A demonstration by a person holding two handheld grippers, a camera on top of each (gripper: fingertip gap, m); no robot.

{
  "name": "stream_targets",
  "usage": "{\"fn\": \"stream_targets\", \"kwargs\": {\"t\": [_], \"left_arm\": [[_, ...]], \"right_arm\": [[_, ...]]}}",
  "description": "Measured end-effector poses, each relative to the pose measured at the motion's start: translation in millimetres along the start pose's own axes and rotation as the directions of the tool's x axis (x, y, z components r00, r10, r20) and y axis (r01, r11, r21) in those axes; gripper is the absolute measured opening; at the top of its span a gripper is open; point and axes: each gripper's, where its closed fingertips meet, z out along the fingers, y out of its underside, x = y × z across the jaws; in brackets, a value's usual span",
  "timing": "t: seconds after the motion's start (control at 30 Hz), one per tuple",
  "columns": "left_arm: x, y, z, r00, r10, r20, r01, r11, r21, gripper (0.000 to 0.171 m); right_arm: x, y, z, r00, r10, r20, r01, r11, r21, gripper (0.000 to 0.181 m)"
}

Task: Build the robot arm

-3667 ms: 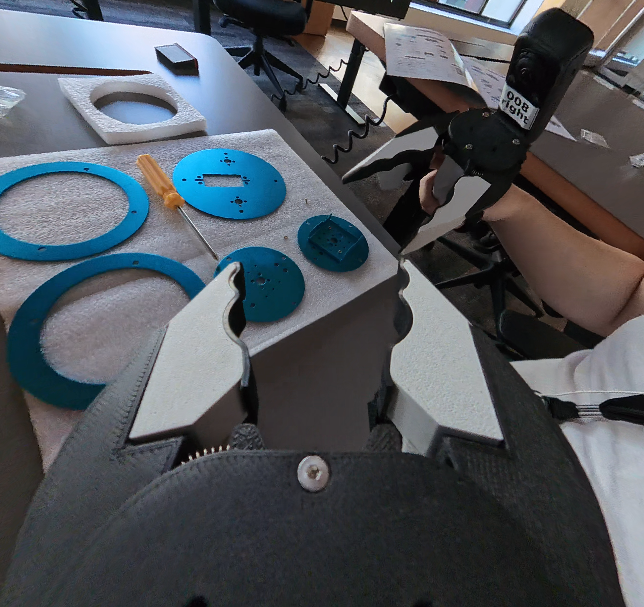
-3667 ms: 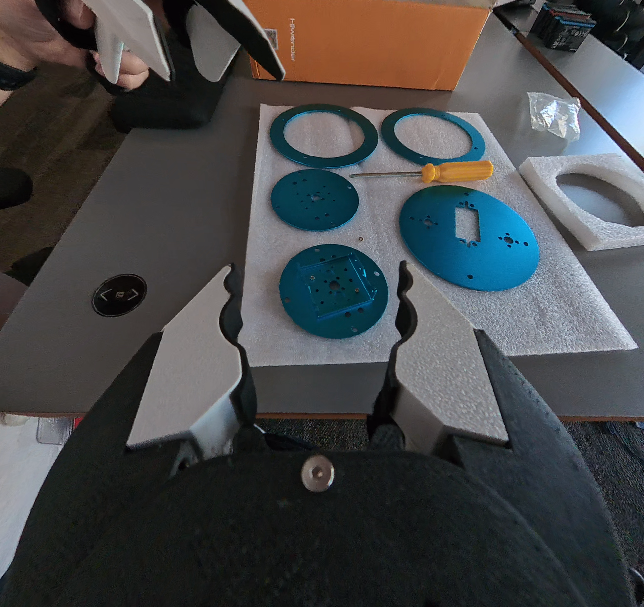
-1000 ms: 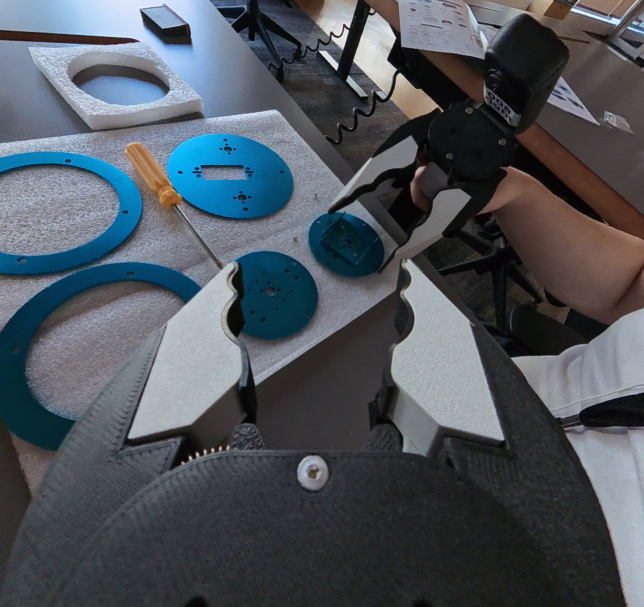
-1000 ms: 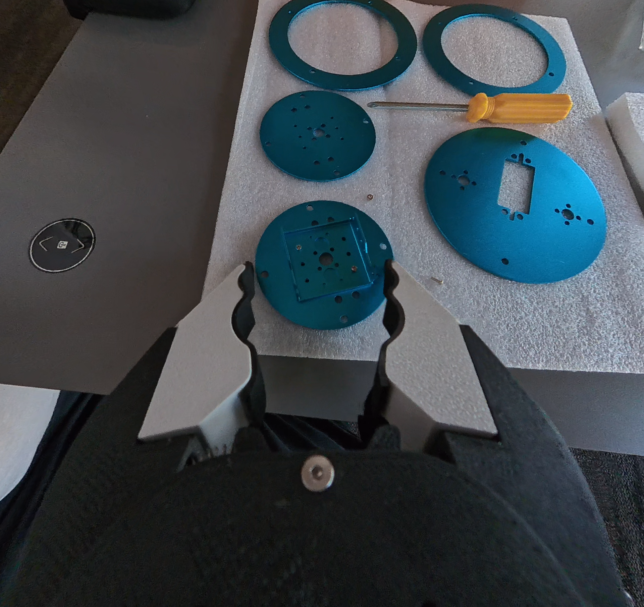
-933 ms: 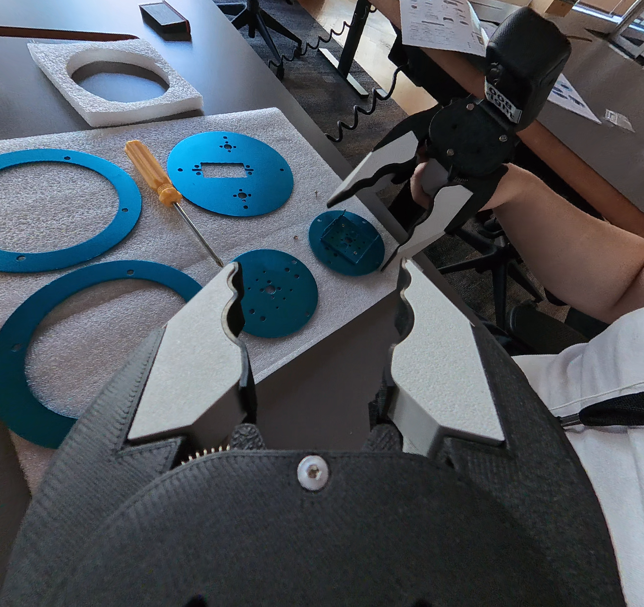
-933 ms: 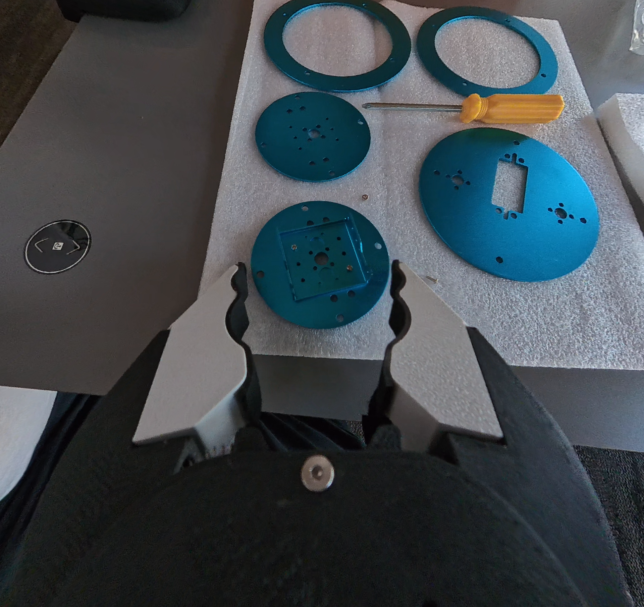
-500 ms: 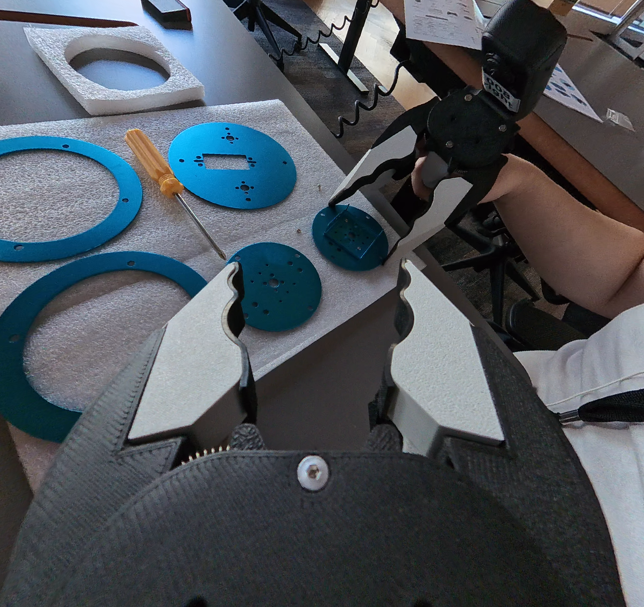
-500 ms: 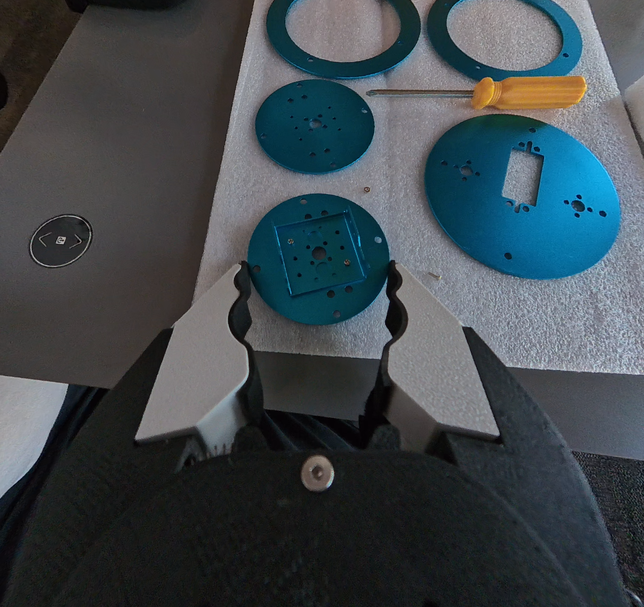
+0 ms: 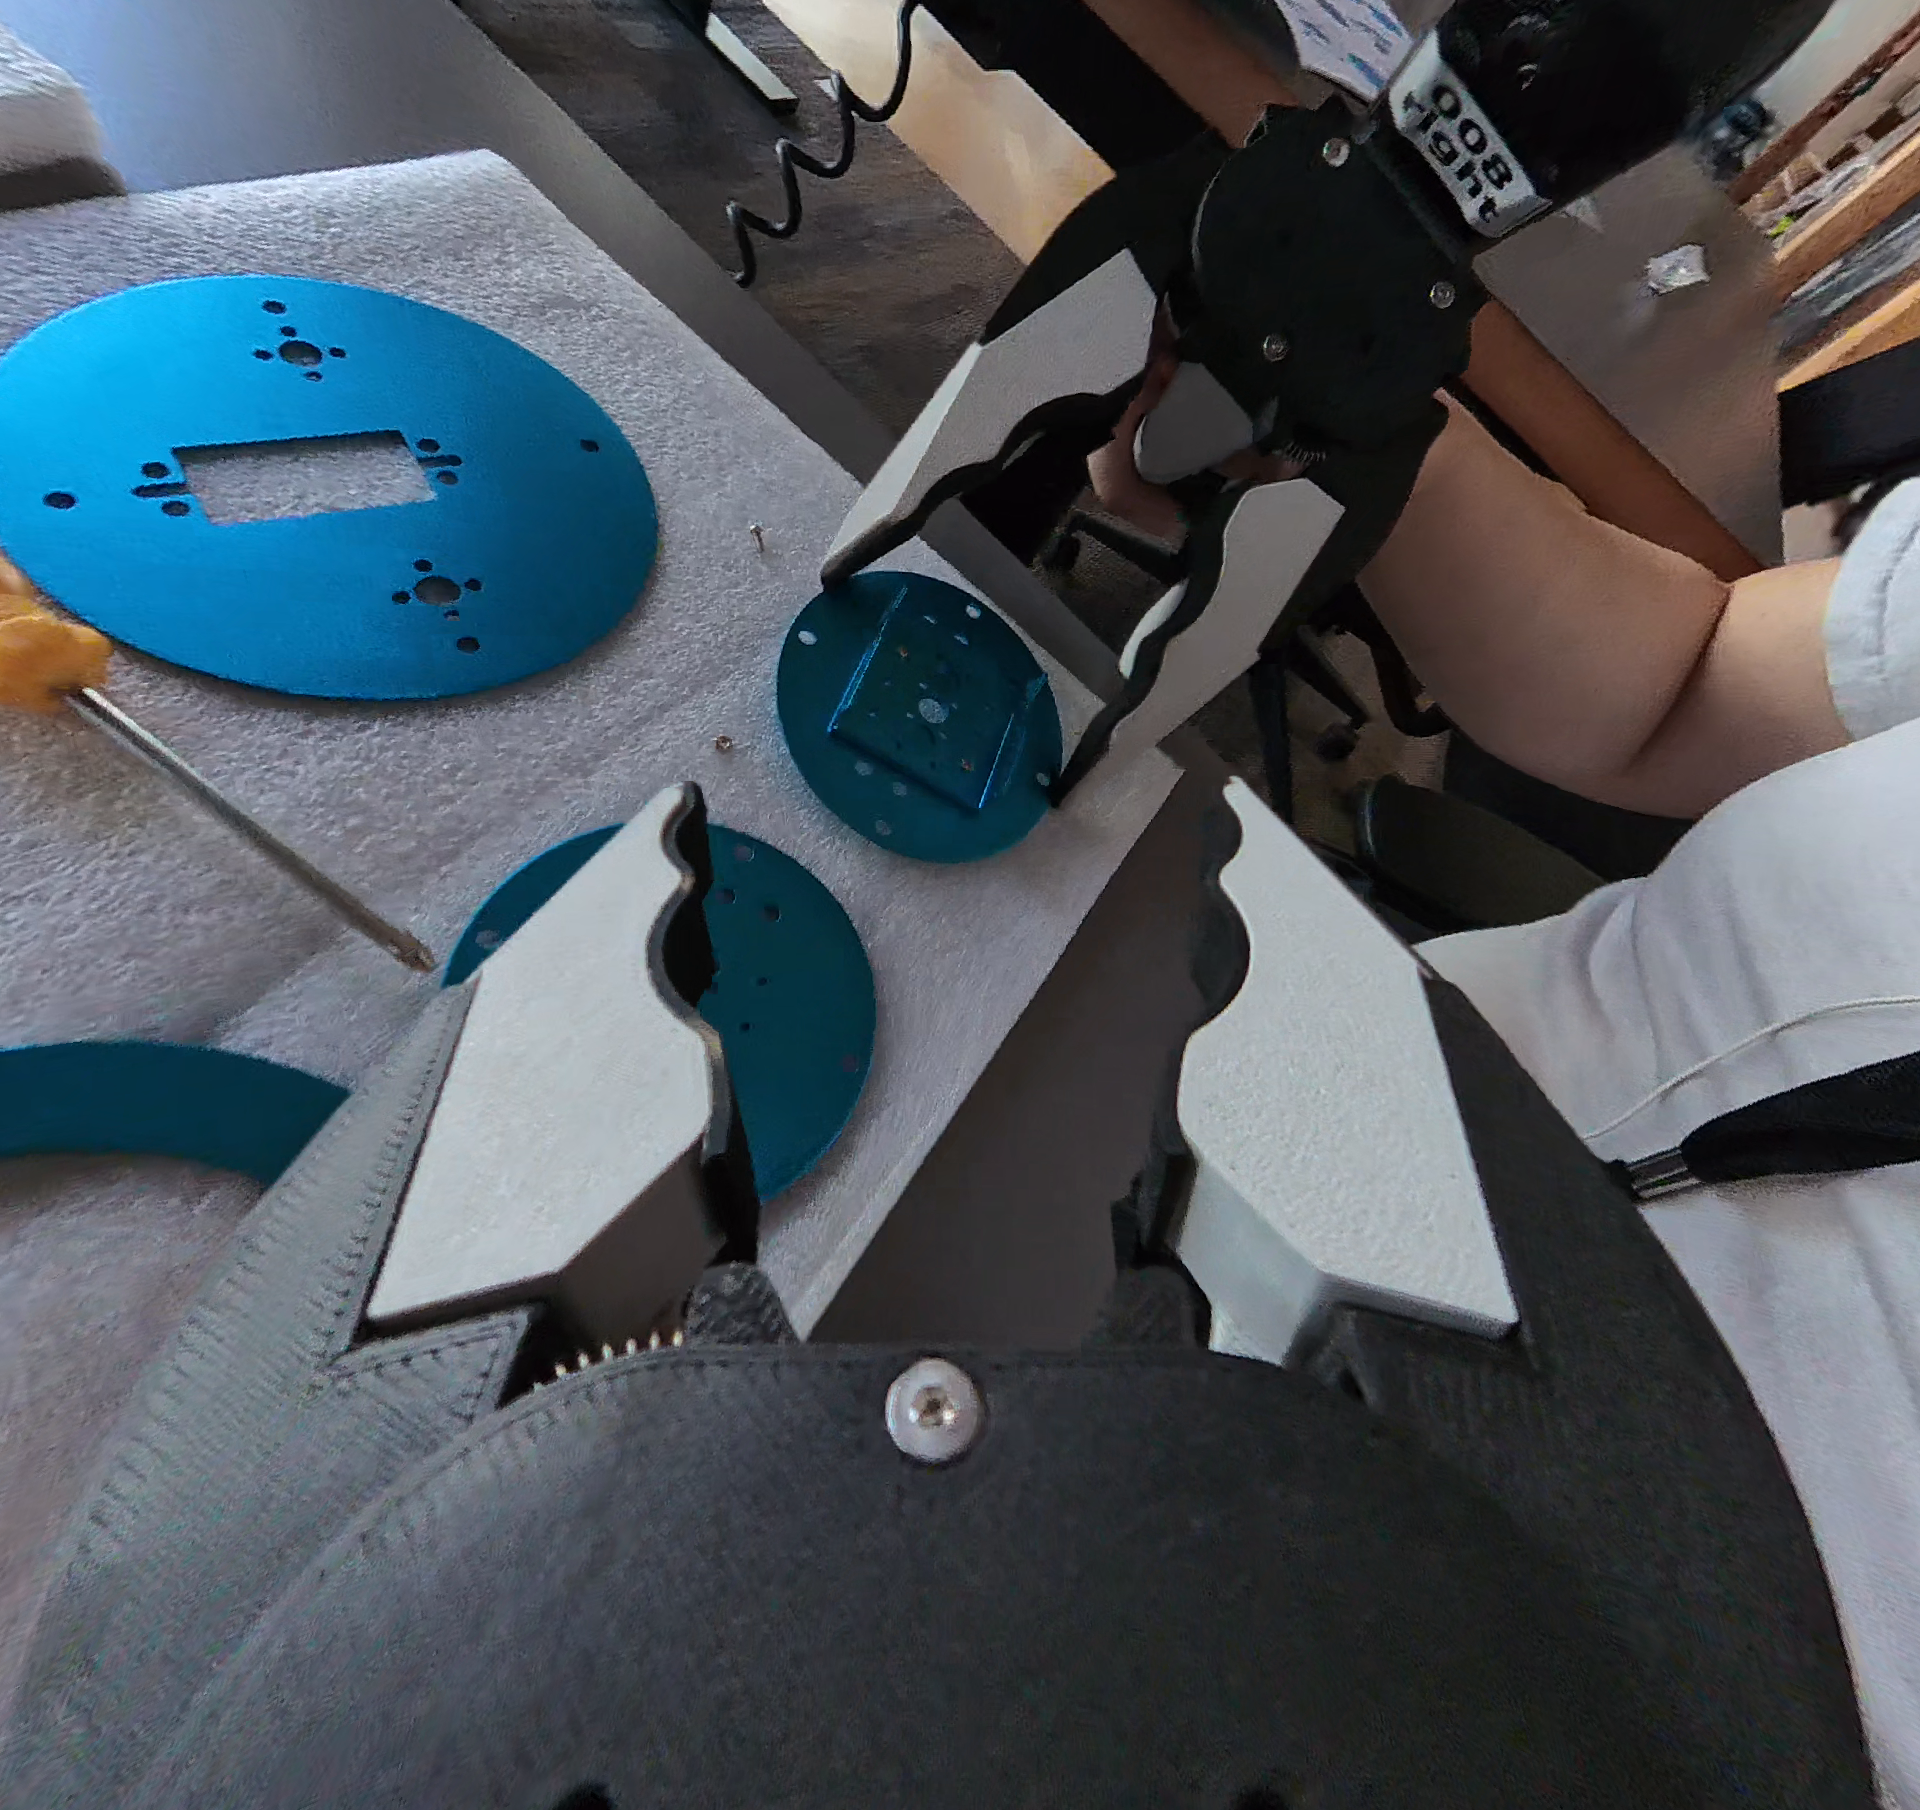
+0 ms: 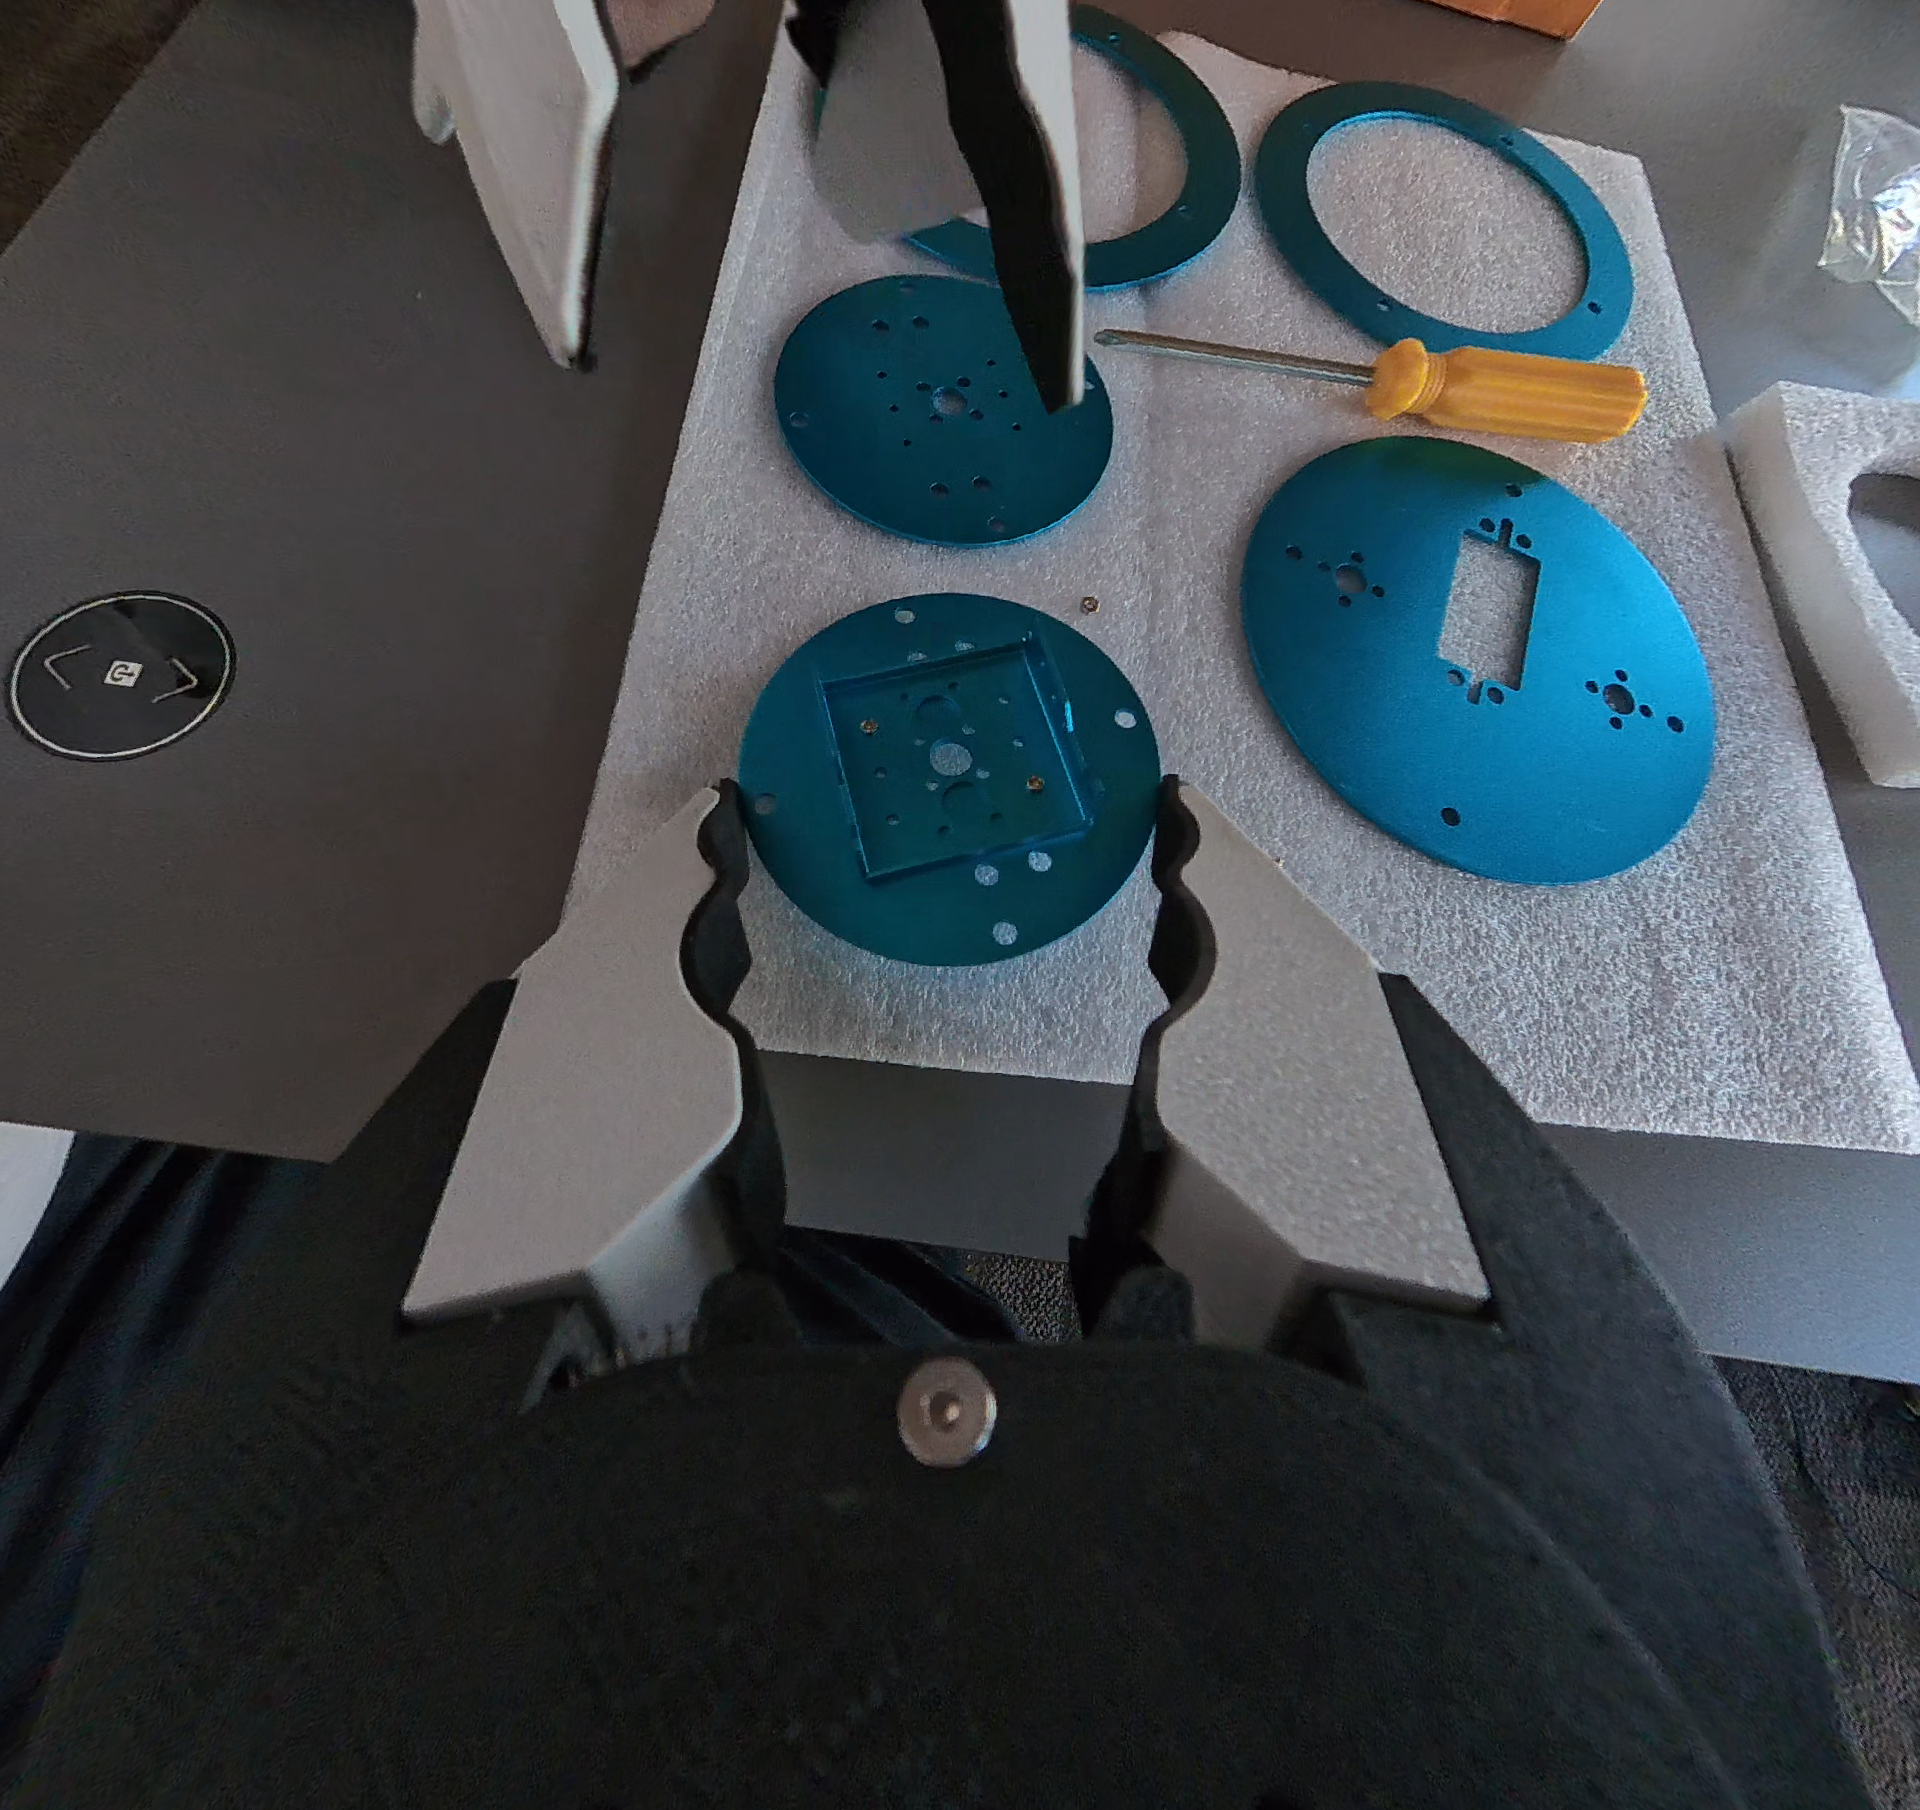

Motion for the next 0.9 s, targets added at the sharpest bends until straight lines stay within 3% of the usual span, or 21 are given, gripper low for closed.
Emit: {"fn": "stream_targets", "kwargs": {"t": [0.1, 0.37, 0.53, 0.9], "left_arm": [[1, -5, 9, 0.998, -0.007, -0.056, 0.007, 1.0, 0.004, 0.097], [-2, 7, 20, 0.999, 0.021, -0.05, -0.025, 0.997, -0.075, 0.097], [-4, 5, 23, 0.997, 0.055, -0.053, -0.059, 0.996, -0.068, 0.1], [-6, 1, 26, 0.996, -0.027, -0.085, 0.021, 0.997, -0.071, 0.099]], "right_arm": [[0, -1, 0, 1.0, -0.019, -0.003, 0.019, 1.0, 0.006, 0.078], [0, -5, 0, 0.996, -0.092, 0.0, 0.092, 0.996, 0.016, 0.077], [3, -7, 2, 0.996, -0.092, -0.005, 0.092, 0.995, 0.03, 0.077], [8, -8, 5, 0.996, -0.09, -0.001, 0.09, 0.994, 0.055, 0.077]]}}
